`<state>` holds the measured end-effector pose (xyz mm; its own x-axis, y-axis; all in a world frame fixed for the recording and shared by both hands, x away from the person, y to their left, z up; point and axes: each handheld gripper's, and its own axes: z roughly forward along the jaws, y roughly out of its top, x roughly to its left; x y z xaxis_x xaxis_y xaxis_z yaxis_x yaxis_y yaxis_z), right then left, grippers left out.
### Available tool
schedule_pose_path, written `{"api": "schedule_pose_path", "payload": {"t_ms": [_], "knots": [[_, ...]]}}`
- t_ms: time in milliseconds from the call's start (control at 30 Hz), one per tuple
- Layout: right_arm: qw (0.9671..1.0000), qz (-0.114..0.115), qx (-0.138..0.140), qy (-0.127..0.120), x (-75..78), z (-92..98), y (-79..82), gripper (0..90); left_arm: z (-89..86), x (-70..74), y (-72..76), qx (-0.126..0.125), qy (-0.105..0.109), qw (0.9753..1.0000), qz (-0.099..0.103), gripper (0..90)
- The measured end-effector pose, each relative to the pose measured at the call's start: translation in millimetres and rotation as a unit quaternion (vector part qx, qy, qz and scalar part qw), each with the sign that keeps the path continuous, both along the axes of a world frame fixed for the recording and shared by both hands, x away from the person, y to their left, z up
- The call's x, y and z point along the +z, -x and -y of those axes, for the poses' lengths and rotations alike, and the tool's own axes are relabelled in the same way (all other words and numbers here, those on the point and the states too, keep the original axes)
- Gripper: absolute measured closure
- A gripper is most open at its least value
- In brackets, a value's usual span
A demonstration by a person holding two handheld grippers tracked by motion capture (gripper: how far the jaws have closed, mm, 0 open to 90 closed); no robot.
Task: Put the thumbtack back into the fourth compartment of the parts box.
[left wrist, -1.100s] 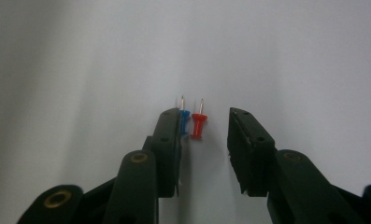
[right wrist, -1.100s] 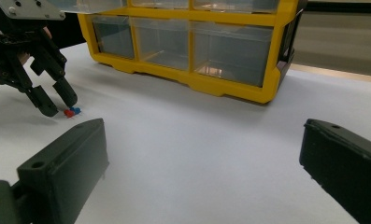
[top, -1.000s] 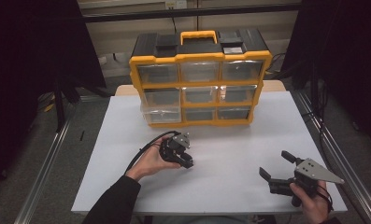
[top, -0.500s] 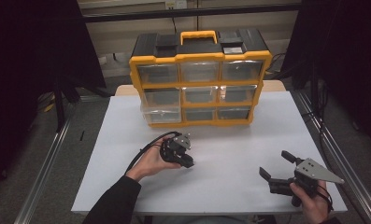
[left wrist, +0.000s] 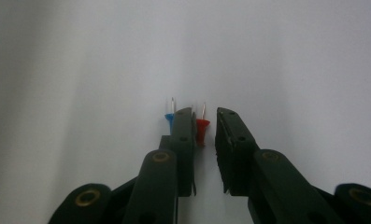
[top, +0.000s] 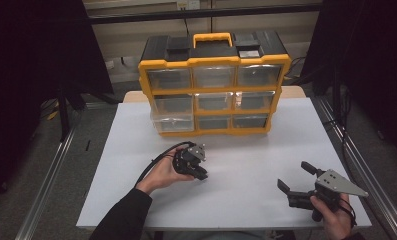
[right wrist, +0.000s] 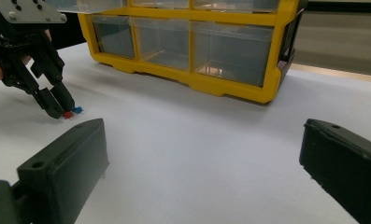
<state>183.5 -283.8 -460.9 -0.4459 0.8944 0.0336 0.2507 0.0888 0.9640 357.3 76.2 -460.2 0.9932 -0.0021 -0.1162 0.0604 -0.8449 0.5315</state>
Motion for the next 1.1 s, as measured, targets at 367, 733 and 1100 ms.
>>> {"api": "schedule_pose_path", "payload": {"t_ms": [367, 733, 1100], "knots": [[1.0, -0.001, 0.0, -0.001, 0.1, -0.4, 0.2, 0.8, 2.2, 0.0, -0.6, 0.003, -0.006, 1.0, 0.002, 82.3], [1.0, 0.0, 0.0, 0.0, 0.1, 0.0, 0.2, 0.8, -0.7, -1.7, -3.6, 0.012, 0.007, 0.9998, -0.01, 85.7], [1.0, 0.001, -0.001, -0.002, 0.1, -0.1, 0.2, 0.8, -4.3, 2.8, -0.7, 0.032, 0.043, 0.9985, -0.006, 85.7]]}}
